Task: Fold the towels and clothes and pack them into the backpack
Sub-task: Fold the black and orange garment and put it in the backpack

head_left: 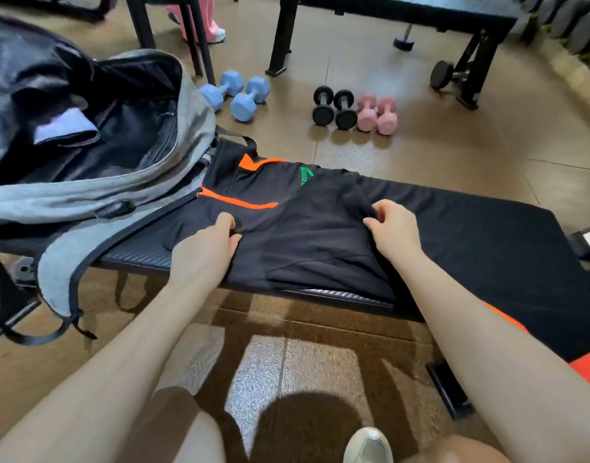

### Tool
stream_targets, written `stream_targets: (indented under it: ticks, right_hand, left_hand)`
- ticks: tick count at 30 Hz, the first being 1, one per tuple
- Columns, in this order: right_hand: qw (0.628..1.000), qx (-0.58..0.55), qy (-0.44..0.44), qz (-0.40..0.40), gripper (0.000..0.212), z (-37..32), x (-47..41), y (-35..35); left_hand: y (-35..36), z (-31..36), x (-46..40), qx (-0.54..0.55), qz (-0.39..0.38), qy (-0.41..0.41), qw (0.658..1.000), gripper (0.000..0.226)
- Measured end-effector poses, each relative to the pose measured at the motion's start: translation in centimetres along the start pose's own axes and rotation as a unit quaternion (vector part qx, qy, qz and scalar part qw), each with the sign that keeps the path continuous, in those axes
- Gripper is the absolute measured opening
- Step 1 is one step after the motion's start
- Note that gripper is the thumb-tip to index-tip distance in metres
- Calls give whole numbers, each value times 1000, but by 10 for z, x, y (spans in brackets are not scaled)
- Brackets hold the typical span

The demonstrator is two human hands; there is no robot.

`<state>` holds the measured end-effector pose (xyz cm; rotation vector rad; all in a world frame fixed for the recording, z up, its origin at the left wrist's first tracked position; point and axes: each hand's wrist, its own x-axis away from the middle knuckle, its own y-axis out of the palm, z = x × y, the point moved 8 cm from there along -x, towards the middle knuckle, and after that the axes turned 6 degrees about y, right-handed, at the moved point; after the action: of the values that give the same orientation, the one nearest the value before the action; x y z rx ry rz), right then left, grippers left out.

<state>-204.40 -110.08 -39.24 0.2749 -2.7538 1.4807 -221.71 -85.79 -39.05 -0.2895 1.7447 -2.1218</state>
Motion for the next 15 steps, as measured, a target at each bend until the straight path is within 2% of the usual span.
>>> stream_targets:
  ticks: [3,4,6,7,9,11,13,15]
  right_hand:
    - [999,24,-22,0,43,1,13,-2]
    - [999,33,-35,17,47,2,21,-6]
    - [994,44,-69,77,44,2,44,-20]
    - [990,51,-88,102,39,3,56,-26]
    - [983,74,-122,117,31,8,79,-31]
    - [978,119,-133,107,29,17,96,-29]
    - [969,188,-116,109,31,31,106,-29]
    - [959,246,-82,111,31,48,109,-34]
  left_hand:
    - [-6,16,3,-92,68,79,990,30]
    - [-9,29,5,-91,110,114,983,30]
    - [-12,64,9,-26,172,197,965,22]
    - [-10,85,10,13,171,236,957,23]
    - [1,126,10,87,122,290,945,27]
    - [23,156,8,149,25,290,945,33]
    - [53,171,7,117,-64,262,956,50]
    - [70,174,8,36,-74,265,961,62]
